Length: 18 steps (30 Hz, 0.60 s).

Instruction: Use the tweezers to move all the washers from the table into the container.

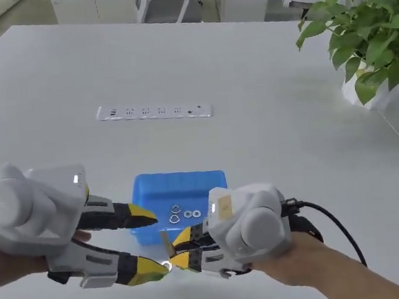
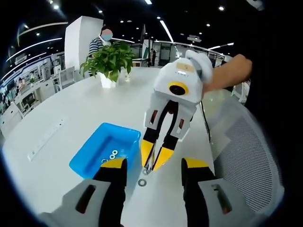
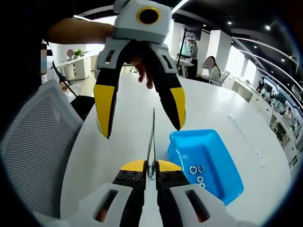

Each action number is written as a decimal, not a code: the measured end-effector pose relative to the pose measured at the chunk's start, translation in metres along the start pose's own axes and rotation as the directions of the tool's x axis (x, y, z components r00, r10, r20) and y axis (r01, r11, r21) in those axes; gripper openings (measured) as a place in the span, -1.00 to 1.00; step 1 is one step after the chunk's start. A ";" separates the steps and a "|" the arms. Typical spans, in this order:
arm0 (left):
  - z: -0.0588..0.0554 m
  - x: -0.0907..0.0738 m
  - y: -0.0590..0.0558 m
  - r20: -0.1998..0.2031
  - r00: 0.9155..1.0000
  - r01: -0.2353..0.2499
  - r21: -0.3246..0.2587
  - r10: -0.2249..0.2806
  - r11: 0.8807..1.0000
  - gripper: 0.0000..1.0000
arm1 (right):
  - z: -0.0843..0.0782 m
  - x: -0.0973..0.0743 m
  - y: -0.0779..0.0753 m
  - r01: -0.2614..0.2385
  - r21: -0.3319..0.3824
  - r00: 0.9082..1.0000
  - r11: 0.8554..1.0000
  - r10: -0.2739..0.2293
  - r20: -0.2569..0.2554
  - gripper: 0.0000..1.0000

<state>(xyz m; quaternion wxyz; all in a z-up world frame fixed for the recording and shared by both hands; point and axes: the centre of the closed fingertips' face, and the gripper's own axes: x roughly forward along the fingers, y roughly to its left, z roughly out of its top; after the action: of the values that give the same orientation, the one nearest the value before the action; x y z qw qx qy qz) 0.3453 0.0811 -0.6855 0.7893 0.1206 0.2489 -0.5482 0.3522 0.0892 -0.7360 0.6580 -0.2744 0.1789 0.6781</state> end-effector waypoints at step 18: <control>0.001 -0.013 -0.001 0.069 0.994 -0.074 -0.095 0.081 0.993 0.61 | 0.035 -0.026 -0.024 0.049 -0.024 0.996 0.999 -0.047 0.073 -0.85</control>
<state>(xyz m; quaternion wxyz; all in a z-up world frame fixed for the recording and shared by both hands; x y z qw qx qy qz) 0.3406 0.0907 -0.6775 0.8234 0.0735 0.2400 -0.5089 0.3708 0.0911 -0.6896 0.6765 -0.2621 0.1394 0.6740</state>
